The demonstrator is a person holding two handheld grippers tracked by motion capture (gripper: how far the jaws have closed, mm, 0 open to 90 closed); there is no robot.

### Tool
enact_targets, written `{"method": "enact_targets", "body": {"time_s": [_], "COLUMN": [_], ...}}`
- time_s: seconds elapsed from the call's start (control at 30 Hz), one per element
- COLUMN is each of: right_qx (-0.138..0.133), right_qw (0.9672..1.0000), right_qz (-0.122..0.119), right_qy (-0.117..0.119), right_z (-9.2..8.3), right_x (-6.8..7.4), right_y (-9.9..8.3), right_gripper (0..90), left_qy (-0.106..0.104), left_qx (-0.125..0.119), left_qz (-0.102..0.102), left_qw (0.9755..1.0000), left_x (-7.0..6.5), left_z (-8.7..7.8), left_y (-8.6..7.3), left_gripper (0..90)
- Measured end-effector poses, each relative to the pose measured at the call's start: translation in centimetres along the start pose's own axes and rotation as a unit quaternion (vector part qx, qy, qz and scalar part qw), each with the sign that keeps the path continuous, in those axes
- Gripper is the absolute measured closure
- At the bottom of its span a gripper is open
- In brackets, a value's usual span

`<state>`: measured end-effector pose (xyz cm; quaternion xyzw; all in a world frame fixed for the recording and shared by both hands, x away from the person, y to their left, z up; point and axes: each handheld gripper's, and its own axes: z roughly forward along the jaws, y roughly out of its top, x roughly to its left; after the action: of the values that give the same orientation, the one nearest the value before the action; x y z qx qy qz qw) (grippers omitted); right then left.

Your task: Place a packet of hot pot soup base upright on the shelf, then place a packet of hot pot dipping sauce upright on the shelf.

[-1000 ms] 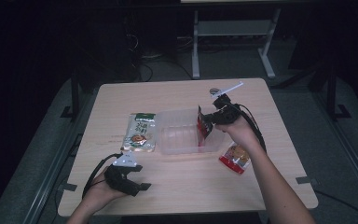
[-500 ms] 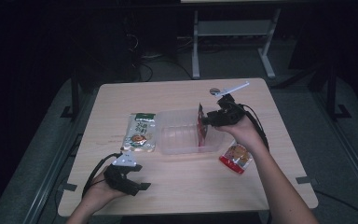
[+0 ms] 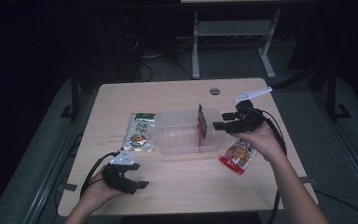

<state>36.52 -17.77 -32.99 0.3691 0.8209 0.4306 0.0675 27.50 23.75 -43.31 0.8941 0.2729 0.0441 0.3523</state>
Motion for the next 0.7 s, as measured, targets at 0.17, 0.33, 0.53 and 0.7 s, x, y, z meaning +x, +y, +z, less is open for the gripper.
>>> {"method": "enact_targets", "body": {"time_s": [0.17, 0.33, 0.53, 0.7], "right_qx": [-0.002, 0.002, 0.010, 0.024], "right_qw": [1.0000, 0.9998, 0.9995, 0.9992], "right_qz": [-0.004, -0.018, -0.030, -0.029], "right_qy": [-0.005, -0.006, -0.007, -0.009], "right_z": [-1.1, -1.6, -1.4, -1.1], "right_x": [0.2, 0.5, 1.1, 1.3], "right_y": [-1.6, -3.2, -5.2, -7.1], "right_gripper": [37.3, 37.5, 37.3, 39.0], "left_qy": [0.001, 0.004, 0.007, 0.008], "left_qx": [-0.003, -0.006, -0.007, -0.009], "left_qz": [-0.004, -0.008, -0.009, -0.011], "left_qw": [1.0000, 0.9999, 0.9999, 0.9999], "left_x": [0.1, 0.3, 0.4, 0.5], "left_z": [-0.1, -0.2, -0.3, -0.4], "left_y": [-0.1, -0.1, -0.3, -0.3], "left_gripper": [22.5, 22.5, 22.5, 23.1]}}
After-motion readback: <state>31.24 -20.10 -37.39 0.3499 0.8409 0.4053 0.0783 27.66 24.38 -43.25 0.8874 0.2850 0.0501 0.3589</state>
